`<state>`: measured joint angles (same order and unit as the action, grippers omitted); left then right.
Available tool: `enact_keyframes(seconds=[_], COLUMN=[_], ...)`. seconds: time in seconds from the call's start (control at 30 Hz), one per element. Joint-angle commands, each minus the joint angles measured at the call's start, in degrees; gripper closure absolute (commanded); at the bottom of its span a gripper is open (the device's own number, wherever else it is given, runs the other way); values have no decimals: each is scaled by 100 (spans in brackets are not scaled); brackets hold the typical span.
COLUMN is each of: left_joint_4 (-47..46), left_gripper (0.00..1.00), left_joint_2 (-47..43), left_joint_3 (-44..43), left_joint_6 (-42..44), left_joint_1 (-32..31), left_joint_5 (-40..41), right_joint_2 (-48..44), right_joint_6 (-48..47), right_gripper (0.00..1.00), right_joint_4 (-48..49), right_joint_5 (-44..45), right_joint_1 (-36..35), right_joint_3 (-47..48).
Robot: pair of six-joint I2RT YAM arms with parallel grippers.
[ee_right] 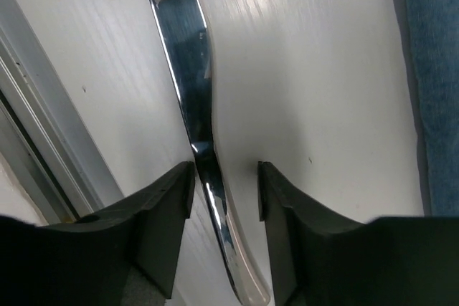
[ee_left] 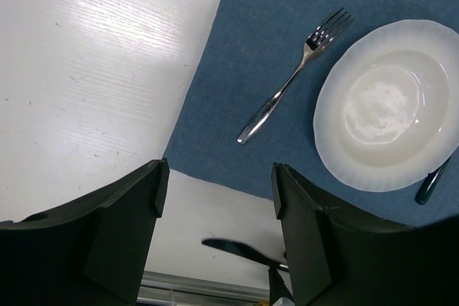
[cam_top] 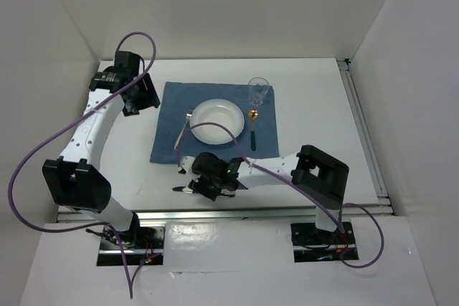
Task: Set the dinner table for one person
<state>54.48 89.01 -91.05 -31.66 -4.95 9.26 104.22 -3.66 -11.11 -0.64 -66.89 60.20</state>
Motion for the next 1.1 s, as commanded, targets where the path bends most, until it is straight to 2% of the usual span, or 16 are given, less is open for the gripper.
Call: enact_keyframes(seconds=[0.0, 0.1, 0.2, 0.37, 0.4, 0.57, 0.97, 1.07], left_joint_4=[-43, -43, -95, -95, -95, -95, -95, -95], left_gripper=[24, 24, 24, 24, 24, 24, 24, 24], left_joint_2=[-235, -235, -235, -235, -235, -235, -410, -464], left_joint_3=[43, 96, 96, 96, 96, 96, 43, 43], left_joint_6=[55, 107, 107, 107, 107, 107, 2, -60], left_joint_1=[29, 29, 29, 82, 82, 82, 196, 248], left_joint_5=[24, -38, -38, -38, -38, -38, 120, 120], right_joint_2=[502, 502, 502, 389, 336, 72, -824, -1088], right_joint_6=[-21, -21, -21, -73, -73, -134, -337, -100], right_gripper=[55, 70, 80, 87, 91, 99, 100, 100], right_joint_4=[47, 48, -5, -189, -189, -593, -1533, -1657], right_joint_5=[127, 64, -6, -6, 55, 301, 907, 1031], right_joint_1=[-34, -34, -34, -34, -34, -34, -34, 53], right_joint_3=[-123, -123, -123, -123, -123, 140, 729, 791])
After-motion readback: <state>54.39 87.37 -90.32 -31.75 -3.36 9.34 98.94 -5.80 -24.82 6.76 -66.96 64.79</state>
